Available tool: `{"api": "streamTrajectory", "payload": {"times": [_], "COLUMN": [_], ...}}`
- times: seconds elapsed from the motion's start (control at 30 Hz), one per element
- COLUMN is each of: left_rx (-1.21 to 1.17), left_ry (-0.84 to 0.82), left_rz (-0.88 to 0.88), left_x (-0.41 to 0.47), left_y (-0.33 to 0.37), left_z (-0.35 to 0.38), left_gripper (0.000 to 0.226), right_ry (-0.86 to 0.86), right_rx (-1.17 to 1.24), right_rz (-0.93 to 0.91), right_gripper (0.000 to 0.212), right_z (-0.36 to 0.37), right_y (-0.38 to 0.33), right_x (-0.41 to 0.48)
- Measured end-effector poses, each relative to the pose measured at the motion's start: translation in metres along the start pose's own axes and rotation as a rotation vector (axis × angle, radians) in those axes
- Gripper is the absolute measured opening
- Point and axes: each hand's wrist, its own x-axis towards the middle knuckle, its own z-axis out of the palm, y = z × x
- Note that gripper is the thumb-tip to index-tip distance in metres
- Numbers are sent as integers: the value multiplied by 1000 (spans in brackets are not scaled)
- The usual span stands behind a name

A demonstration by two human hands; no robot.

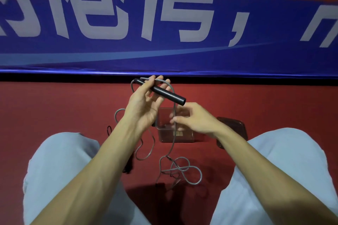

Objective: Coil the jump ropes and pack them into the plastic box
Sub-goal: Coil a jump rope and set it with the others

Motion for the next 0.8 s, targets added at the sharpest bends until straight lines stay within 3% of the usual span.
{"api": "streamTrajectory", "payload": {"times": [0.2,0.4,0.6,0.8], "left_rx": [614,1221,1248,1175], "left_ry": [104,-150,-294,-221], "left_rz": [155,80,-69,60], "left_x": [4,1,-4,-5], "left_y": [-9,-21,-28,-32], "left_z": [-5,-12,-14,-12], "left_gripper": [11,15,11,9], "right_ry": [249,410,499,502], "right_rx": [236,622,889,927], "right_rz": [16,-75,-113,-56], "right_gripper": [18,12,14,7], "right_z": [-12,-35,-43,-40], "right_y": [-7,-20,-21,-17], "right_x": [2,-5,-3,-1]}}
